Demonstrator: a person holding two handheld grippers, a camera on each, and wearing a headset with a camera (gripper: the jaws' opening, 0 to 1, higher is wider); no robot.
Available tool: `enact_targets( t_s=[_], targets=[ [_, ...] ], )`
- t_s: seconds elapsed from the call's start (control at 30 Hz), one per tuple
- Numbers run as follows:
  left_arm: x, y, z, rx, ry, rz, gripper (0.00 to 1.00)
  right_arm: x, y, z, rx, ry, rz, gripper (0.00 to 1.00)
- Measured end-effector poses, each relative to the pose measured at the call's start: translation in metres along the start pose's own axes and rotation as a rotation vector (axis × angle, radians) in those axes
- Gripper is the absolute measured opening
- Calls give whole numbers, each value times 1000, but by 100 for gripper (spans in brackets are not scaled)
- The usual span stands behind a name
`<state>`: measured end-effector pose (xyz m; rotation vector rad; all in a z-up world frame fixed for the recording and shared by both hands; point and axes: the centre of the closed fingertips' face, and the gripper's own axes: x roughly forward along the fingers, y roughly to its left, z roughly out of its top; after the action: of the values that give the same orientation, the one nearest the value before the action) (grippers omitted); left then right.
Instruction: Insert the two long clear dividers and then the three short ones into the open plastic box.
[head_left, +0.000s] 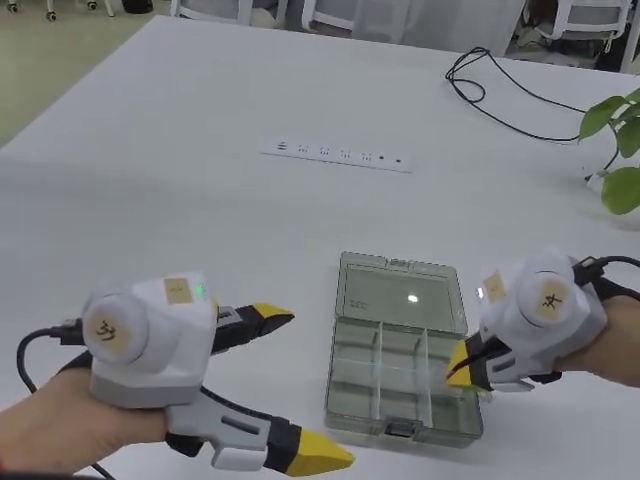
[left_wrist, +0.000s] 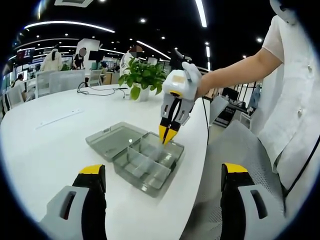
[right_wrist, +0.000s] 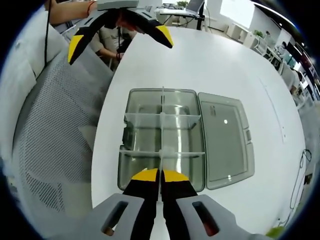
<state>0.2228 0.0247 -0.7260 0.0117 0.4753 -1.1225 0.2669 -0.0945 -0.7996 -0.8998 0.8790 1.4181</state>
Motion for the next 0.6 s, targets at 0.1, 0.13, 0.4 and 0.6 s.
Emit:
enact_targets(
  t_s=[0.1, 0.13, 0.4, 0.6],
  targets=[
    [1, -1, 1, 6, -1, -4, 98, -1, -1, 1, -4, 13, 11, 3],
    [1, -1, 2, 5, -5, -3, 98, -2, -1, 1, -3, 19, 17, 3],
    [1, -1, 3, 6, -10, -3, 98, -6, -2, 3, 3, 47, 46, 3],
    [1, -1, 4, 7, -12, -1, 97, -6, -2, 2, -5, 60, 64, 3]
  ],
)
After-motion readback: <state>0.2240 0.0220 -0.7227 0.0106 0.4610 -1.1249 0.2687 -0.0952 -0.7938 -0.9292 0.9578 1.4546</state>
